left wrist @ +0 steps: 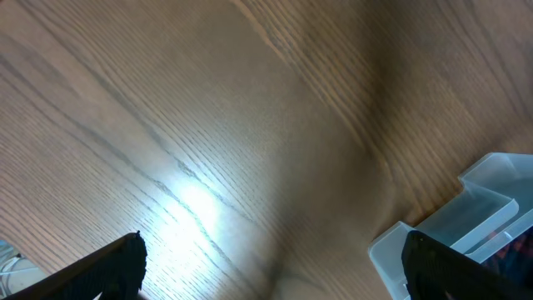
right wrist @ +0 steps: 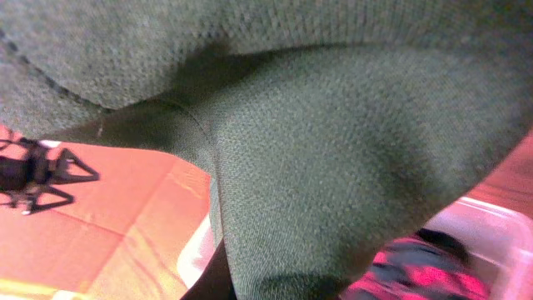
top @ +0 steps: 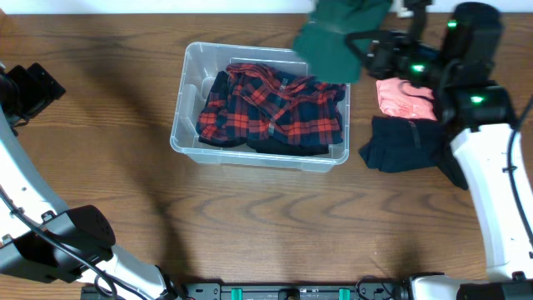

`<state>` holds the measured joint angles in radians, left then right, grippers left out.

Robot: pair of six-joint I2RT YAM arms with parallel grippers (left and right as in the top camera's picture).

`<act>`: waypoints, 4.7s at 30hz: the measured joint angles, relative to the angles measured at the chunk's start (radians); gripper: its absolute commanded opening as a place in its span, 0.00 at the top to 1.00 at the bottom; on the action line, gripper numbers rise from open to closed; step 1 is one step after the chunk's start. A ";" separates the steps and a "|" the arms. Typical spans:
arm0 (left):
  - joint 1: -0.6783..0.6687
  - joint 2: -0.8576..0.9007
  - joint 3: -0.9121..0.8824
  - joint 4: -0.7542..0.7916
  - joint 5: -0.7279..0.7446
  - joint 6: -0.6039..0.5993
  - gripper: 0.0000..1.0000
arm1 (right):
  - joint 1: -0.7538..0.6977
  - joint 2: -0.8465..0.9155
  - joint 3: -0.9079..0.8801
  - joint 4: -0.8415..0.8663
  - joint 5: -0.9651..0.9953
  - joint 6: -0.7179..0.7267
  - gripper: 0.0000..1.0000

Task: Pack container
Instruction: 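Lift the dark green garment with the right gripper and carry it over the bin, then lower the dark green garment into the bin's left side and press it down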

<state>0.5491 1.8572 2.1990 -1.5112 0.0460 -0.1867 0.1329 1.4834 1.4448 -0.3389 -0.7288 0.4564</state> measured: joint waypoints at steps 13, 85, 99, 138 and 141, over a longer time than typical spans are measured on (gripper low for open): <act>0.000 0.000 0.000 0.000 0.000 0.000 0.02 | 0.328 0.047 0.000 0.084 0.298 0.067 0.99; 0.000 0.000 0.000 0.000 0.000 0.000 0.02 | 0.412 0.626 0.011 0.452 0.232 0.209 0.21; 0.000 0.000 0.000 0.000 0.000 0.000 0.02 | 0.377 0.476 0.013 0.262 0.336 -0.020 0.01; 0.000 0.000 0.000 0.000 0.000 0.000 0.02 | 0.539 0.604 0.016 0.494 0.676 -0.542 0.01; 0.000 0.000 0.000 0.000 0.000 0.000 0.02 | 0.539 0.615 0.017 0.501 0.669 -0.541 0.01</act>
<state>0.5491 1.8572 2.1990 -1.5112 0.0460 -0.1867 0.6716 2.0987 1.4616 0.1623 -0.0601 -0.0849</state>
